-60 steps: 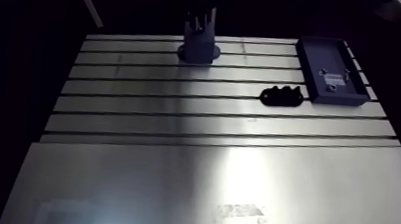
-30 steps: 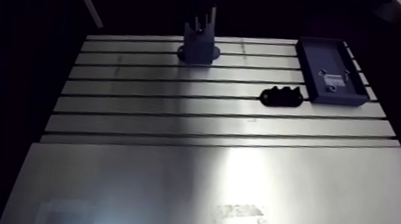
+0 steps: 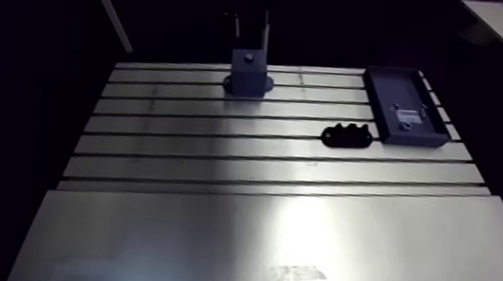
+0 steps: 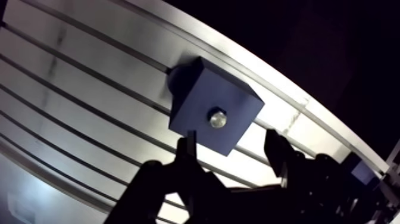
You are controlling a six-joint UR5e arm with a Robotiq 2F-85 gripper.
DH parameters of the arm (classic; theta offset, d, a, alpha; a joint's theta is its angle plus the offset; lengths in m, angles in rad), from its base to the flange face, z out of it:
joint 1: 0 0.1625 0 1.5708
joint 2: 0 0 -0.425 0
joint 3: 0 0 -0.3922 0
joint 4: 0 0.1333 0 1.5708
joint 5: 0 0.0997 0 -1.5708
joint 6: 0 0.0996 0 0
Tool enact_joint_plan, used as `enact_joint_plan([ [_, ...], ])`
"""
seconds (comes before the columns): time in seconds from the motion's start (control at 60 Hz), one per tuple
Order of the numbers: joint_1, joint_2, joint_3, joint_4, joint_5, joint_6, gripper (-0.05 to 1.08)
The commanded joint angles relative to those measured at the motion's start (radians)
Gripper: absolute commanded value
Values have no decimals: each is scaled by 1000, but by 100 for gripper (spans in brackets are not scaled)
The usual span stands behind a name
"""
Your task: Pick up the M10 bolt and insert it into the hex recess until seated.
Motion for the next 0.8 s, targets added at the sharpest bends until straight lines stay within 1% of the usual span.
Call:
enact_joint_plan([
  [0.017,3,-43,14,13,-5,262,57],
  [0.033,3,-45,14,23,-7,316,67],
  [0.05,3,-45,14,23,-7,316,67],
  [0.067,2,-46,14,31,-6,363,79],
  [0.083,2,-46,14,31,-6,363,79],
  [0.1,2,-46,14,36,-8,394,88],
  [0.117,-1,-47,14,39,-8,414,93],
  [0.133,-1,-47,14,39,-8,414,93],
  [0.15,-1,-45,16,39,-6,418,97],
  [0.167,-1,-45,16,39,-6,418,97],
  [0.183,-1,-45,17,39,-6,424,100],
  [0.217,-1,-42,17,39,-5,430,102],
  [0.35,3,-29,26,45,0,454,107],
  [0.45,2,-24,39,38,3,482,107],
  [0.55,2,-2,48,22,2,485,108],
  [0.6,0,2,48,12,5,483,108],
  [0.633,-3,4,47,10,13,483,108],
  [0.65,-3,4,47,10,13,483,108],
  [0.683,-5,7,45,10,31,485,108],
  [0.717,-5,7,45,10,31,485,108],
  [0.733,-6,10,45,10,38,485,107],
  [0.75,-6,11,45,8,40,486,108],
  [0.8,-6,13,44,8,40,486,108],
])
